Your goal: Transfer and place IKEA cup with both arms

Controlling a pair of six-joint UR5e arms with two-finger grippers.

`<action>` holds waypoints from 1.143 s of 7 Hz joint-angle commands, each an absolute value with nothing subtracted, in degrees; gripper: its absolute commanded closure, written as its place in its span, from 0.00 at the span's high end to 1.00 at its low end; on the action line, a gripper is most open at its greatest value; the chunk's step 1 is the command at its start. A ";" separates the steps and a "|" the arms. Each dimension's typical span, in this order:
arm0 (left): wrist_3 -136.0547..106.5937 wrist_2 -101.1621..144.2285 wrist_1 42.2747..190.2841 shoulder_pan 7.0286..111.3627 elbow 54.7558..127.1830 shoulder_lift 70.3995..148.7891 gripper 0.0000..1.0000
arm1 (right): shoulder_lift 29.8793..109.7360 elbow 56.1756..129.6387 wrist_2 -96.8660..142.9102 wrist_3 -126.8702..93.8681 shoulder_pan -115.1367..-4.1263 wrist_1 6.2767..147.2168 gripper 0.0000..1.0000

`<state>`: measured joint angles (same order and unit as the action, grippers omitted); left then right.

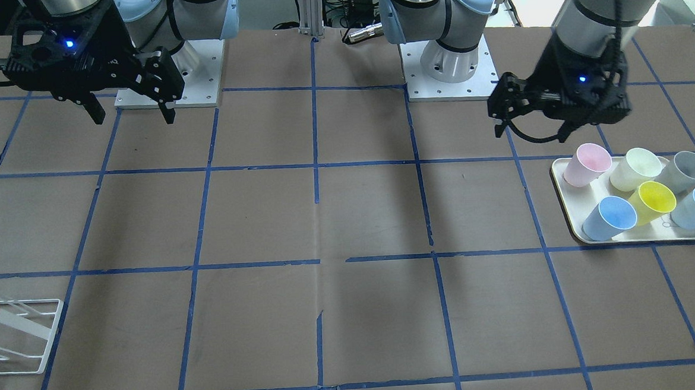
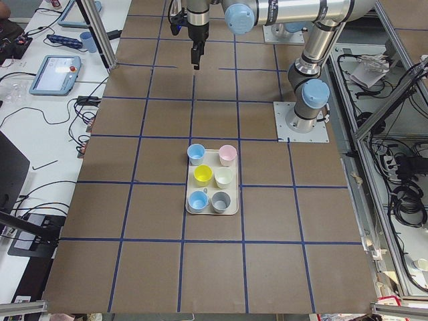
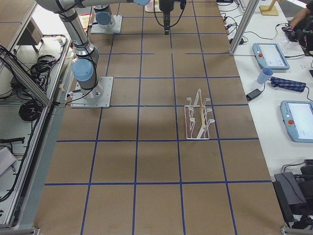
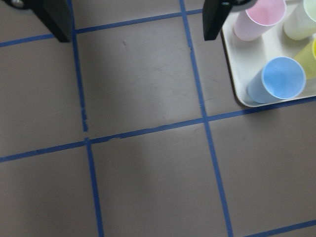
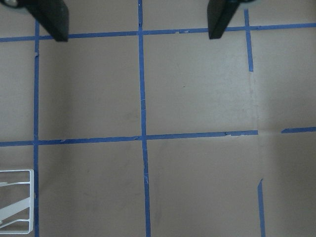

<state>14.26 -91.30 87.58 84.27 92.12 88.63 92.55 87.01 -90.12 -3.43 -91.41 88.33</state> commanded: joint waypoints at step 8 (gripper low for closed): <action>4.12 -91.23 88.06 89.57 90.00 88.69 1.00 | 92.46 87.10 -90.44 -3.34 -91.41 88.42 1.00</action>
